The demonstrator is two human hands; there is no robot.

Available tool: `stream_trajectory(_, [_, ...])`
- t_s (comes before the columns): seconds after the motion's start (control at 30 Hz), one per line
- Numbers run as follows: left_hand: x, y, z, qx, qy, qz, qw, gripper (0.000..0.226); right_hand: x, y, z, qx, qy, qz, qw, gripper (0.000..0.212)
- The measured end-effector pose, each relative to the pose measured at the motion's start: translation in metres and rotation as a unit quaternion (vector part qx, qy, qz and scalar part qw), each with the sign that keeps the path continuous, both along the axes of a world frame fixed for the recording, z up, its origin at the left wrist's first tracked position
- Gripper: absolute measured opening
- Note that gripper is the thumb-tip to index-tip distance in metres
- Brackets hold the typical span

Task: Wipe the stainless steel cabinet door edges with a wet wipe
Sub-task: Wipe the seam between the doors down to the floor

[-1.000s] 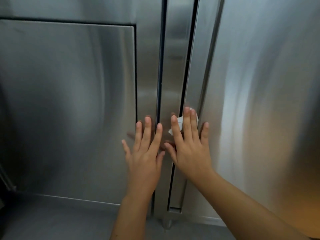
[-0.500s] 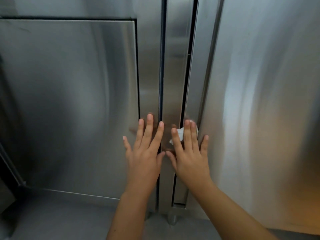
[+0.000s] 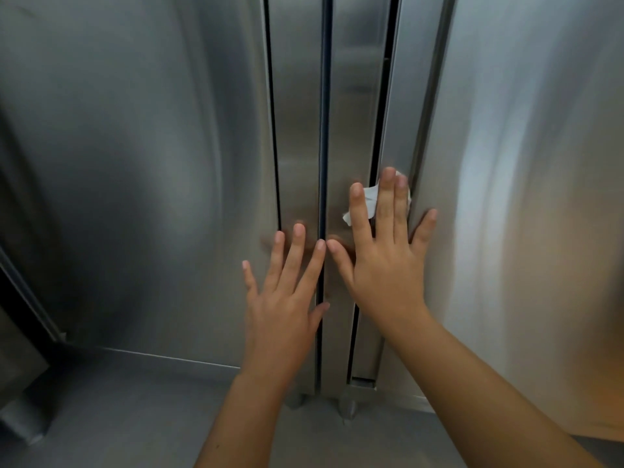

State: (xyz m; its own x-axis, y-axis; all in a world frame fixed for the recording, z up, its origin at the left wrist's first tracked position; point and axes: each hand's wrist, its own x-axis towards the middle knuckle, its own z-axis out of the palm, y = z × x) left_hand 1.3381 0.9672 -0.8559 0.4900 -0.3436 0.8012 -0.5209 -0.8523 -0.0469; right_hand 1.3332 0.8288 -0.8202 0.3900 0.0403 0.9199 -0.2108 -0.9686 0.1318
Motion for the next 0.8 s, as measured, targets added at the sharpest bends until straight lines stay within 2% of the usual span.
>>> stream_trajectory(0.37, [0.000,-0.006,-0.053,0.020,0.017,0.004,1.000,0.109,-0.002,-0.002,-0.066,-0.013,0.022,-0.007,1.000,0.071])
stream_trajectory(0.57, [0.002,-0.007,-0.060,0.003,0.067,-0.003,0.998,0.108,-0.004,-0.002,-0.097,-0.012,0.051,-0.013,0.999,0.074])
stream_trajectory(0.8, [-0.001,-0.011,-0.062,0.034,0.054,0.018,0.998,0.114,-0.009,-0.004,-0.138,-0.001,0.081,-0.005,0.997,0.073])
